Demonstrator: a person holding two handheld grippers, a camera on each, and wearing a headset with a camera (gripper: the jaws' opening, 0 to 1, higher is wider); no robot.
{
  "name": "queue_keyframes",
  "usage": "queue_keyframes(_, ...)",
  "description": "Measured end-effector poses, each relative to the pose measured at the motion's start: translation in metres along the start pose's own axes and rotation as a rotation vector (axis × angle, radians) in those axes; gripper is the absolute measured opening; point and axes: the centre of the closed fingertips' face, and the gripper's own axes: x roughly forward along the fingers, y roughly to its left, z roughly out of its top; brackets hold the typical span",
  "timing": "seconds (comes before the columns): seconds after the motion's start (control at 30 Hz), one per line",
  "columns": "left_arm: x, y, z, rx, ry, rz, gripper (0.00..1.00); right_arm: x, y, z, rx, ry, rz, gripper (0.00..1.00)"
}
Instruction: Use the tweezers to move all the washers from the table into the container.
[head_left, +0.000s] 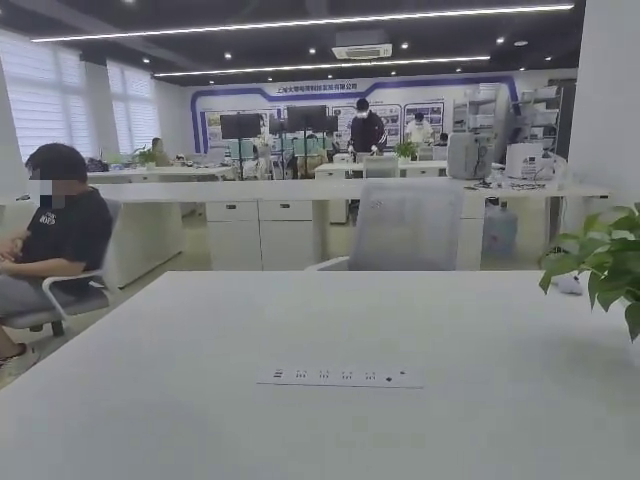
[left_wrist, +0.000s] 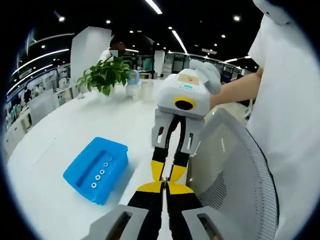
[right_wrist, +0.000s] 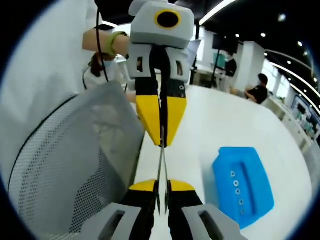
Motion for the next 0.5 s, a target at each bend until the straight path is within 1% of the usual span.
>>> queue_keyframes(0.03,0.003,0.002,-0.005,0.021,0.027,0.006,0.00,0.000,-0.001,-0.001,0.002,0.004,-0.004,0.05)
queue_keyframes(0.2,0.017,0.008,-0.021,0.076,0.103,0.005,0.00,0.007,-0.007,-0.017,0.005,0.054,-0.029,0.05)
queue_keyframes(0.3,0.025,0.012,-0.029,0.081,0.128,-0.002,0.00,0.012,-0.009,-0.026,0.023,0.070,-0.036,0.06)
queue_keyframes(0.4,0.029,0.016,-0.034,0.088,0.153,-0.011,0.00,0.015,-0.010,-0.034,0.042,0.090,-0.044,0.06)
queue_keyframes(0.43,0.029,0.018,-0.037,0.092,0.169,-0.016,0.00,0.016,-0.011,-0.036,0.041,0.093,-0.045,0.06)
queue_keyframes(0.5,0.028,0.020,-0.041,0.101,0.185,-0.028,0.00,0.016,-0.011,-0.034,0.064,0.072,-0.046,0.07)
